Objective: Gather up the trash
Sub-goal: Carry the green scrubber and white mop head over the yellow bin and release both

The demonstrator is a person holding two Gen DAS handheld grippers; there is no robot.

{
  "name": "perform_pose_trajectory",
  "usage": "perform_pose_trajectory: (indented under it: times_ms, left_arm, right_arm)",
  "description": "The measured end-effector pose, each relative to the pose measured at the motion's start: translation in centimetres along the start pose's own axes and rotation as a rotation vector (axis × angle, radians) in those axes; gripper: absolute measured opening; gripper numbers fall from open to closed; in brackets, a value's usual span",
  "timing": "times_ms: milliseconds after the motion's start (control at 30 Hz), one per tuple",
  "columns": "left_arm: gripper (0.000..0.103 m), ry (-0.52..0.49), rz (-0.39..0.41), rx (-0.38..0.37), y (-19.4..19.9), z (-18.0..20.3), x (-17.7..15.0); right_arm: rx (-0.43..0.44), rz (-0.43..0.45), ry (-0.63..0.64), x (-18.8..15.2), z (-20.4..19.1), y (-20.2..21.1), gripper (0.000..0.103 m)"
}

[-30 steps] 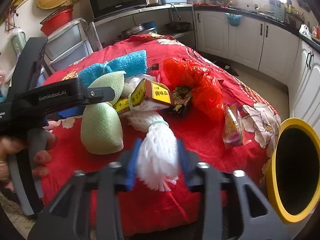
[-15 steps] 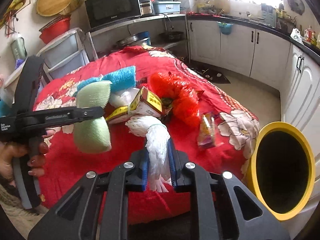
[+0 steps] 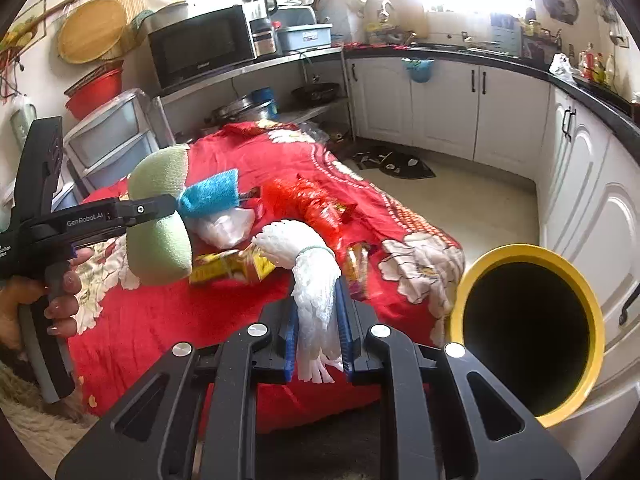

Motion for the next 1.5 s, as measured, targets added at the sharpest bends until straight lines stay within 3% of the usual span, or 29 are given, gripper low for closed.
perform_pose_trajectory:
  times_ms: [433,1033,1500]
  left_arm:
    - [0.044,-0.132,0.026,-0.093,-1.3,7.8,0.9]
    - [0.044,-0.274,-0.002,-0.222,-3.3,18.5,-0.8]
    - [0.044,-0.37,-0.065,-0.314,-6.8,25.8,-3.5]
  right_arm:
    - [-0.089,0.071,-0.058,0.7,4.3,3.4,0.017]
    - [-0.313,0.144,-0.215,-0.5,14.1,8.8,0.017]
    - [-0.455,0.11,-0.31,-4.0,19.5,9.9,0.017]
Point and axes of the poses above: each gripper's, at about its wrist camera, not at the fingertips, and y roughly against the way its jaws point, z to its right, x to its top, the point moved 9 cm from there along -y, roughly the way its jaws point, and after that the axes turned 8 degrees about y, right-handed, at the moved point
